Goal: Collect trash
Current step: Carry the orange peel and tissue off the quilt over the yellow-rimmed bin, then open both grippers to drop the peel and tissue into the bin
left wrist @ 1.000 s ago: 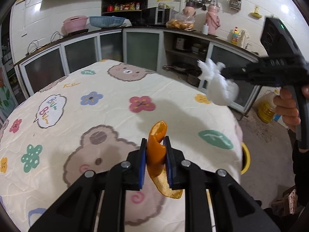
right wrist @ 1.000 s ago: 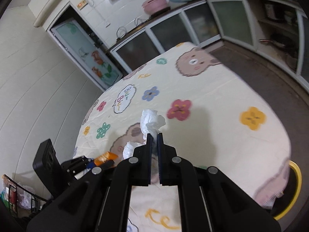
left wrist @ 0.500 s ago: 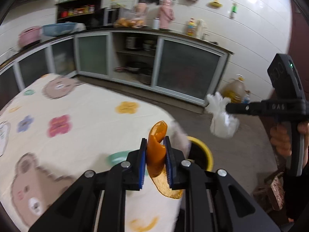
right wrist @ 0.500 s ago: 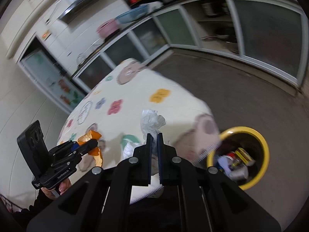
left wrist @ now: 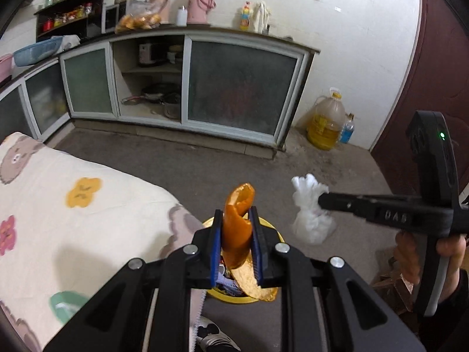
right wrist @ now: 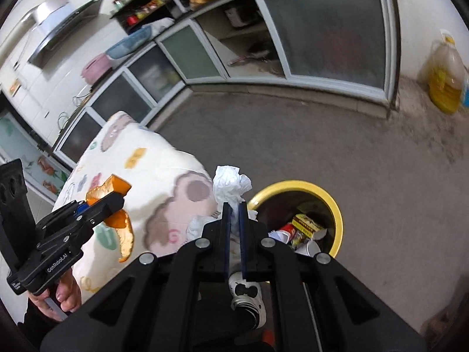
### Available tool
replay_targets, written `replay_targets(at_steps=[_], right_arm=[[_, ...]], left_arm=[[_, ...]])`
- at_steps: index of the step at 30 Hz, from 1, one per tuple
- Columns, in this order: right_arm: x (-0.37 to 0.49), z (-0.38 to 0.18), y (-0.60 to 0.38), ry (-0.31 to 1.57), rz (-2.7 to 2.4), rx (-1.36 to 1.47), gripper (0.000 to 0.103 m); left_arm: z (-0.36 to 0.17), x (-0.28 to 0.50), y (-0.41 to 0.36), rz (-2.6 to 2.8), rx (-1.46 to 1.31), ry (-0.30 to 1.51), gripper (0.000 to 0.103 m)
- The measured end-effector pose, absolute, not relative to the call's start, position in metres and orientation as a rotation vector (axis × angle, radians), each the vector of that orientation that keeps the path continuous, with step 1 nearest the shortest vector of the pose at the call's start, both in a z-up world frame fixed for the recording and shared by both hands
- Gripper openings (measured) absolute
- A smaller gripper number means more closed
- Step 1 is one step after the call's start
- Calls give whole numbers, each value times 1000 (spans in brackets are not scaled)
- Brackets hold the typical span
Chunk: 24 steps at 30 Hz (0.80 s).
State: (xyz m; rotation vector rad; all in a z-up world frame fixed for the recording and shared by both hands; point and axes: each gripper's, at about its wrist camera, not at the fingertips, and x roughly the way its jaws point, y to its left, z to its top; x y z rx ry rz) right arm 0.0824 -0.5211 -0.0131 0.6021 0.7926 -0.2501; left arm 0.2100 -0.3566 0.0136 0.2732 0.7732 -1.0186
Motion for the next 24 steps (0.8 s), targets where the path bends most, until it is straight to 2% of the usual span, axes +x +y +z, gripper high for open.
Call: replay_targets(at_steps=[11, 21, 23, 24], right_arm=[[111, -105, -555, 901, -343, 691, 5], [127, -171, -585, 993, -399, 816, 6], [127, -180, -591, 1003, -415, 838, 6], [127, -182, -593, 1009, -414, 847, 7]], left_arm=[[-59, 223, -445, -1000, 387, 918, 16], [-106, 242, -475, -920, 394, 1011, 17], [-105, 245, -474, -925, 367, 1021, 18], [-103, 246, -473, -930, 357, 1020, 24]])
